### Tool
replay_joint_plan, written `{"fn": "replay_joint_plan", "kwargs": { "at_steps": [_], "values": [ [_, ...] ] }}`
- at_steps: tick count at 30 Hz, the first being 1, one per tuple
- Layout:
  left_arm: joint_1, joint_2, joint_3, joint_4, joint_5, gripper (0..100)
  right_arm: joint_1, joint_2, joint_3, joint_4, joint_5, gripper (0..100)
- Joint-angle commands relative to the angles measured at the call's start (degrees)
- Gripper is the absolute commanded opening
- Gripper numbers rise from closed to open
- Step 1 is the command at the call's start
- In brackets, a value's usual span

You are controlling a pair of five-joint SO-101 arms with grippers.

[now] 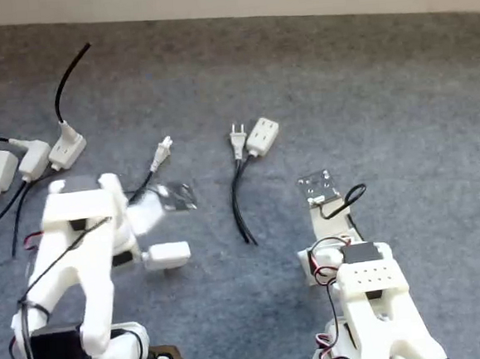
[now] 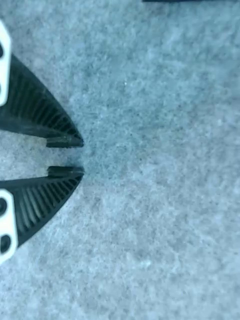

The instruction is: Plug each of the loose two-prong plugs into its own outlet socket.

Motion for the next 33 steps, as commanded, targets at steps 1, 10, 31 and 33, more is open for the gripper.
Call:
{"fn": "replay_joint_plan", "kwargs": {
  "at_steps": [1, 10, 31, 33],
  "values": [
    [-6.3, -1.2, -3.6, -13.3, 6.5, 18, -1.1, -0.5, -0.1, -0.6, 0.7, 7.4],
    [-4.6, -1.6, -6.8, -12.7, 9.5, 21, -1.1, -0.5, -0.1, -0.6, 0.7, 7.4],
    [9.6, 16.5, -10.5, -12.9, 9.6, 21, -1.1, -0.7, -0.1, -0.6, 0.7, 7.4],
    [9.5, 20.4, -15.1, -12.9, 9.7, 21, -1.1, -0.7, -0.1, -0.6, 0.7, 7.4]
  ]
}}
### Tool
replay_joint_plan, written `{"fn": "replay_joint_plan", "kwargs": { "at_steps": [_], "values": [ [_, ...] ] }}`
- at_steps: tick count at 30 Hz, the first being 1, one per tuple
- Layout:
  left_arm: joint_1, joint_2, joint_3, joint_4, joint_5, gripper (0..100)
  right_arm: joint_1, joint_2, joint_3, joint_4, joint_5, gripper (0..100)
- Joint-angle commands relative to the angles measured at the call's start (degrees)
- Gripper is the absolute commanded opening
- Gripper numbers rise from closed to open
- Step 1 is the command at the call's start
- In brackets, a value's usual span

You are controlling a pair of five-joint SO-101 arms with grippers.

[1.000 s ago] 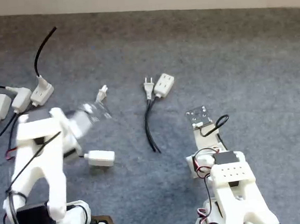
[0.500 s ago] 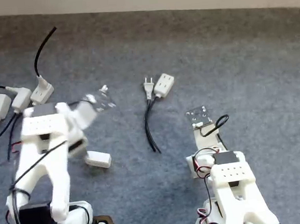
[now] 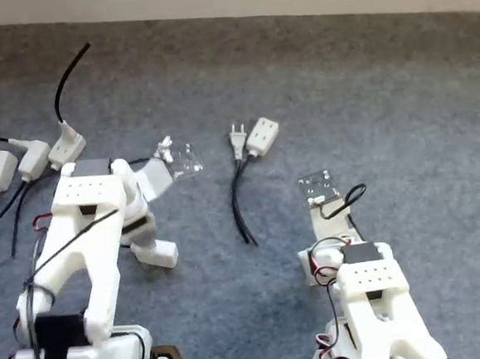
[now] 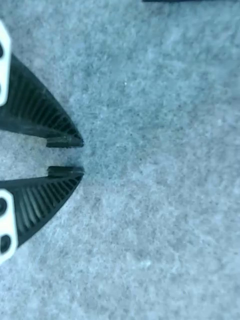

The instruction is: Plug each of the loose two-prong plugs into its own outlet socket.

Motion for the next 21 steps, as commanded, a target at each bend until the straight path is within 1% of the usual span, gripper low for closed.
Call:
{"fn": "replay_joint_plan", "kwargs": {
  "at_steps": [1, 3, 6, 8, 11, 15, 18, 21],
  "values": [
    [0.6, 7.1, -6.8, -1.1, 1.1, 21, -1.1, -0.7, -0.1, -0.6, 0.7, 7.4],
    [0.7, 10.2, -11.7, -0.9, 3.3, 21, -1.1, -0.7, -0.1, -0.6, 0.7, 7.4],
    [1.5, 13.1, -17.3, 3.5, 3.8, 21, -1.1, -0.7, -0.1, -0.6, 0.7, 7.4],
    [1.7, 13.5, -20.4, 6.3, 3.9, 21, -1.1, -0.7, -0.1, -0.6, 0.8, 7.4],
    [1.0, 12.0, -24.7, 7.8, 4.7, 21, -1.1, -0.6, -0.1, -0.6, 0.8, 7.4],
    [0.0, 11.7, -31.5, 7.2, 11.1, 21, -1.1, -0.6, -0.1, -0.6, 0.8, 7.4],
    [-0.1, 15.5, -35.7, 2.7, 15.6, 21, -2.2, -0.6, -0.1, -0.6, 0.8, 7.4],
    [0.0, 21.0, -41.2, 1.8, 19.0, 21, -2.6, -0.6, 0.0, -0.6, 0.8, 7.4]
  ]
}}
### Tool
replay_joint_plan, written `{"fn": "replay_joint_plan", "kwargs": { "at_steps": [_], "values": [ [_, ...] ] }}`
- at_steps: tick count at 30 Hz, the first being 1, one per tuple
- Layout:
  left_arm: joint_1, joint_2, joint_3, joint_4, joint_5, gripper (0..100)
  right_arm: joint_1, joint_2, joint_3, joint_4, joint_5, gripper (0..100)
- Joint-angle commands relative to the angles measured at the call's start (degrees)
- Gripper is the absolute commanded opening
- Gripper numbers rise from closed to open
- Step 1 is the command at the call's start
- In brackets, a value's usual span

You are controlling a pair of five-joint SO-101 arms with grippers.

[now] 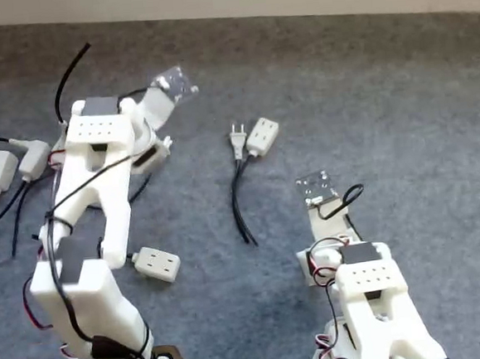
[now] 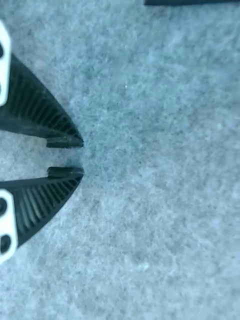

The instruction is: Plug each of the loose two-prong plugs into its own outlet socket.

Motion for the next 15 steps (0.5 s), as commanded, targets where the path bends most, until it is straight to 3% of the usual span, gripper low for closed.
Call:
{"fn": "replay_joint_plan", "kwargs": {
  "at_steps": [1, 6, 15],
  "values": [
    [-0.6, 4.4, -7.6, -1.3, 3.2, 21, -1.5, -0.6, 0.0, -0.6, 0.8, 7.4],
    [-0.6, 13.4, -14.3, -0.4, 3.3, 21, -1.5, -0.6, 0.0, -0.6, 0.8, 7.4],
    [-0.3, 23.5, -27.8, 8.5, 3.0, 0, -1.5, -0.6, 0.0, -0.6, 0.8, 7.4]
  ]
}}
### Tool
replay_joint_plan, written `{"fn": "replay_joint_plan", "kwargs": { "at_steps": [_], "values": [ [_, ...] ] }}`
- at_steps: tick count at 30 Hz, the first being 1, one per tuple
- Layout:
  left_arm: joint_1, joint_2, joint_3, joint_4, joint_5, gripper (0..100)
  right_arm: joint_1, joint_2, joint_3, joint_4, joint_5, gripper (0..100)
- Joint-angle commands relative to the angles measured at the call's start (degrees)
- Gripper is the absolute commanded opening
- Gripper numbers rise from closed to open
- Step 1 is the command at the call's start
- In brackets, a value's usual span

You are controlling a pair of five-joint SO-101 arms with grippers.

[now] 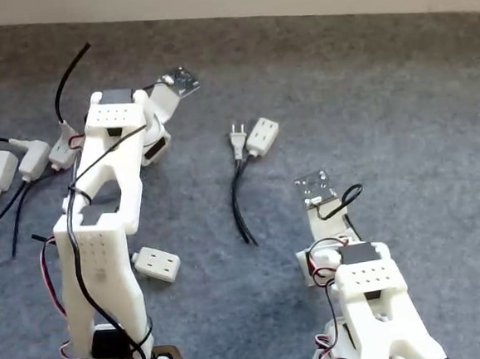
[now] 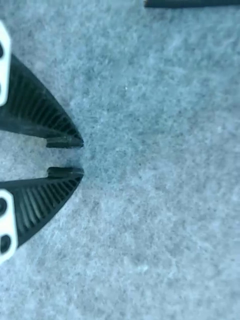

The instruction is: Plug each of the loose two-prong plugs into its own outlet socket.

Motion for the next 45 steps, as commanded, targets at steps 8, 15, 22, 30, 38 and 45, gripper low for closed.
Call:
{"fn": "replay_joint_plan", "kwargs": {
  "at_steps": [8, 15, 22, 30, 38, 45],
  "values": [
    [3.8, 0.3, -22.4, 21.8, -0.3, 0, 2.7, -1.1, -2.2, 5.3, 0.8, 7.4],
    [18.9, -9.8, -18.1, 29.2, 2.5, 0, 15.2, -10.9, -7.5, 20.2, 5.2, 7.4],
    [41.2, -23.1, 3.5, 25.8, 5.4, 0, 30.5, -30.6, -7.4, 30.9, 18.8, 7.4],
    [49.5, -25.4, 15.0, 20.2, 5.6, 0, 36.0, -36.3, -5.1, 33.0, 21.5, 7.4],
    [49.5, -25.5, 27.7, 11.7, 5.6, 19, 35.7, -33.6, -5.1, 33.0, 21.5, 7.4],
    [47.6, -26.0, 17.5, 17.4, 5.6, 26, 35.6, -33.6, -5.1, 33.0, 21.5, 7.4]
  ]
}}
